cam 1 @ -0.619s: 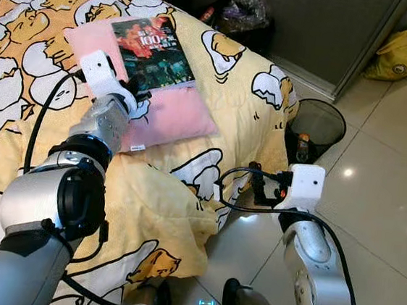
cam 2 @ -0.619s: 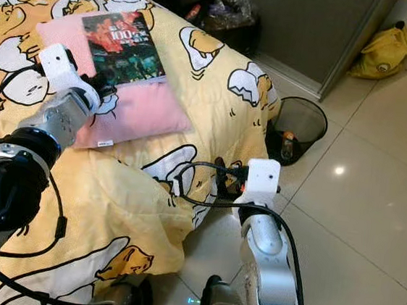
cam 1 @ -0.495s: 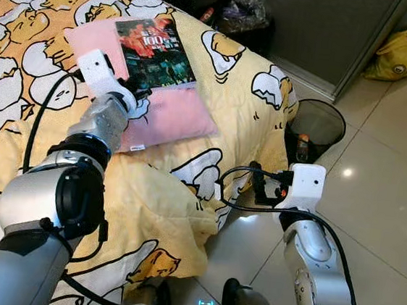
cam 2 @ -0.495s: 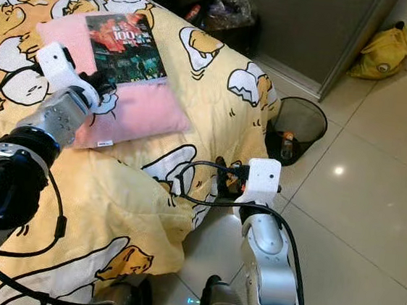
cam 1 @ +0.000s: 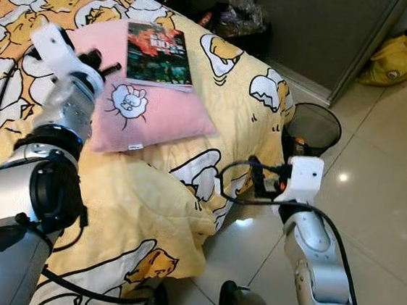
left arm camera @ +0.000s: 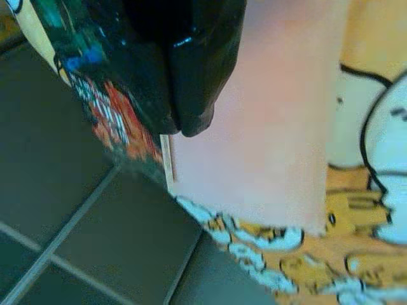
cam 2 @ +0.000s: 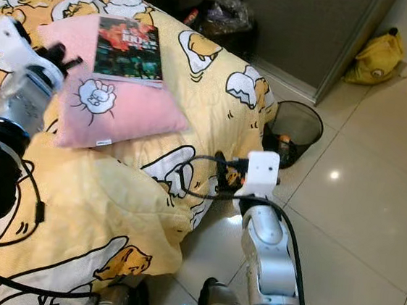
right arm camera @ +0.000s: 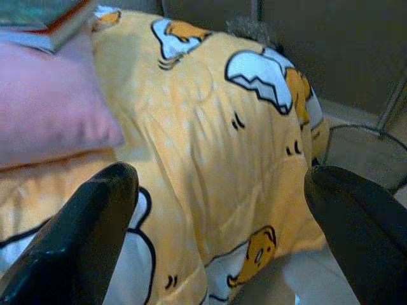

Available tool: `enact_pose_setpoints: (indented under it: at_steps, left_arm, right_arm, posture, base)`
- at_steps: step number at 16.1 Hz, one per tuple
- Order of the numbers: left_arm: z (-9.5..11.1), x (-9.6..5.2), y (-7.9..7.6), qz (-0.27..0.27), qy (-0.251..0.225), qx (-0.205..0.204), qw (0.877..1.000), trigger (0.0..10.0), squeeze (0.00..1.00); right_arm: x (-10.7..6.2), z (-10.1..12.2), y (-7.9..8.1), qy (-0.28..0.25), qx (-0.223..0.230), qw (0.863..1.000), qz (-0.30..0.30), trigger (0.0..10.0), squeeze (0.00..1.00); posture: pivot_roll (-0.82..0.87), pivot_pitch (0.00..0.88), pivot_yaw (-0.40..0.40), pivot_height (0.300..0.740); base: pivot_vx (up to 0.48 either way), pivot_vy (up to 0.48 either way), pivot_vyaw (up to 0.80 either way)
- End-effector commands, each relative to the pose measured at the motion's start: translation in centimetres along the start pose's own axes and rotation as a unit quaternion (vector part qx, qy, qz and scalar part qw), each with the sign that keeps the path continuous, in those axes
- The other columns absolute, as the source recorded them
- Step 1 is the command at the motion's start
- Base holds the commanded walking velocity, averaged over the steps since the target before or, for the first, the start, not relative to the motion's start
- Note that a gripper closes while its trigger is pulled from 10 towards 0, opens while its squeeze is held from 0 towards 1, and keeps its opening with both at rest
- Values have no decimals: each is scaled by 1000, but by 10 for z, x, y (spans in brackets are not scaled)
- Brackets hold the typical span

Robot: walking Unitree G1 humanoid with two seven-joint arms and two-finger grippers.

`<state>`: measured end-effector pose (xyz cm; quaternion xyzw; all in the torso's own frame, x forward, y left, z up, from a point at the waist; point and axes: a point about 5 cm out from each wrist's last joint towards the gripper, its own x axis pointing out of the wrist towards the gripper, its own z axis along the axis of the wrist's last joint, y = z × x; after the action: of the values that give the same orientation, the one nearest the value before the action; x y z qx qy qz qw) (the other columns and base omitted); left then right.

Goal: Clean up the room

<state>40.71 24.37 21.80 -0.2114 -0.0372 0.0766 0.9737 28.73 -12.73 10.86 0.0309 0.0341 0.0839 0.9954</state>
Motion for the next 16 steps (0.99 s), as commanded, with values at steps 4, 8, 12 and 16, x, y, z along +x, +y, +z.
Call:
enact_pose_setpoints:
  at_steps: [4,8,12,16]
  left_arm:
    - [-1,-1,-8,-14,-19,170,985,10000,0]
    - [8,1,-50,-64,-85,270,957,10000,1000]
    - [-14,-4,-46,-34,-78,281,956,10000,1000]
    - [-27,-19,-36,-13,-121,318,940,10000,1000]
  right_arm:
    - [3,-2,1,3,4,1000,9,10000,0]
    - [3,-2,0,-1,-4,1000,11,10000,0]
    - [6,0,-1,-5,-6,1000,11,10000,0]
    - [11,0,2,-7,-7,1000,20,10000,0]
  posture:
    - [-201,135,28,740]
    - [-218,131,27,740]
    - [-205,126,22,740]
    - [-180,108,18,740]
  base:
    - [0,0,0]
    - [0,0,0]
    - [0,0,0]
    - [0,0,0]
